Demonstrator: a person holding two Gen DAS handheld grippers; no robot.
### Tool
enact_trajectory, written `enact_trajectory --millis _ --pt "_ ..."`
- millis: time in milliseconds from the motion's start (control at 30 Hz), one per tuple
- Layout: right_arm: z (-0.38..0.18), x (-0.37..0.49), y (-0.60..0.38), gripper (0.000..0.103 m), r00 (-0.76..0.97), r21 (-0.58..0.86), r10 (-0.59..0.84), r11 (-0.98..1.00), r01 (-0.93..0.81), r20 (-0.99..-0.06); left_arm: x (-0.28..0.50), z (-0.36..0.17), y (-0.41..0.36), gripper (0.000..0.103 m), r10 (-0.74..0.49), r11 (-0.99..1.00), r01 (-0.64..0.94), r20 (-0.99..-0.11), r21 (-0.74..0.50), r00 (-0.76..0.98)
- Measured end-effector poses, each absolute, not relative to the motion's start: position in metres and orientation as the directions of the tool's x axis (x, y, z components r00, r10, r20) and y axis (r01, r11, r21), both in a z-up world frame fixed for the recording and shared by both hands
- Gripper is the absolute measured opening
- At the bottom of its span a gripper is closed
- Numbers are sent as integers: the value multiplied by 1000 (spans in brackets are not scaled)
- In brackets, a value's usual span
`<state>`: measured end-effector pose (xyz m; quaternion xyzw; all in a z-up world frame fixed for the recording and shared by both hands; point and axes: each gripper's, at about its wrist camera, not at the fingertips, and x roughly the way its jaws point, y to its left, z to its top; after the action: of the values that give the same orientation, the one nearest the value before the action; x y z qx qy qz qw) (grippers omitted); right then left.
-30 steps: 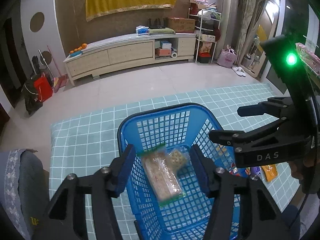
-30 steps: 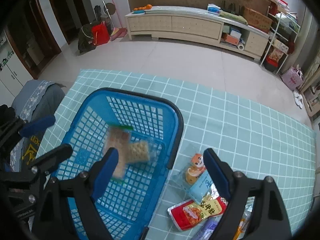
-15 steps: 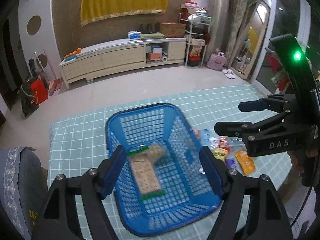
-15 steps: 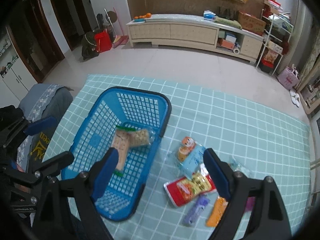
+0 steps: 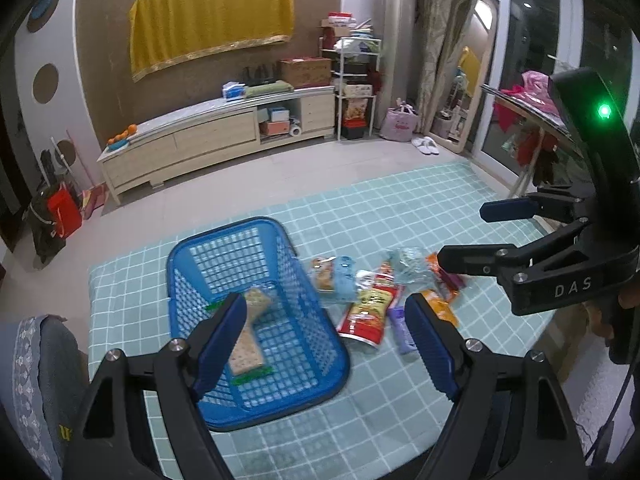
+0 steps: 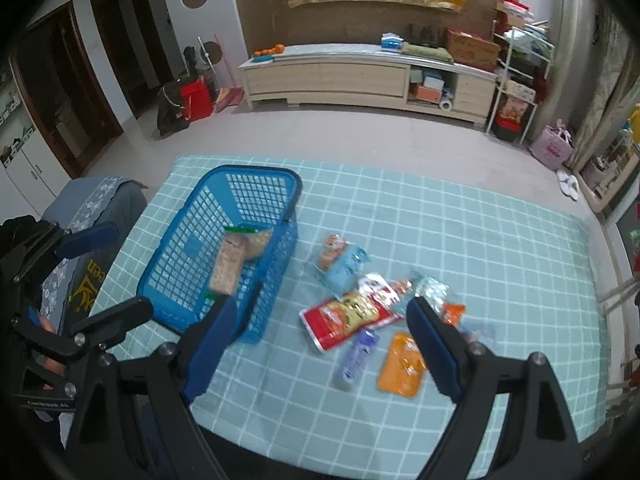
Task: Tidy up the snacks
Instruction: 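Move both tools back over the remaining snack pile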
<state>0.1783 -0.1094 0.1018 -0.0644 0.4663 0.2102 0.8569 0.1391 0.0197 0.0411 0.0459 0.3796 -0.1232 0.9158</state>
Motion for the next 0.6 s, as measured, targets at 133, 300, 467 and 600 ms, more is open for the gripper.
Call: enact_trajectory --millis 133,300,467,600 --pt "103 166 -130 89 490 80 289 912 -402 -823 134 40 0 80 -201 956 293 -711 7 673" --pt "99 160 -156 89 491 87 277 924 -373 -826 133 33 -27 80 -213 944 330 -720 23 661" --pt "91 158 -182 89 501 84 259 935 -345 -825 139 19 -49 80 -225 930 366 -732 37 644" --pt "76 157 -196 89 500 65 237 939 -337 -833 142 3 -65 80 -226 916 396 -741 59 633"
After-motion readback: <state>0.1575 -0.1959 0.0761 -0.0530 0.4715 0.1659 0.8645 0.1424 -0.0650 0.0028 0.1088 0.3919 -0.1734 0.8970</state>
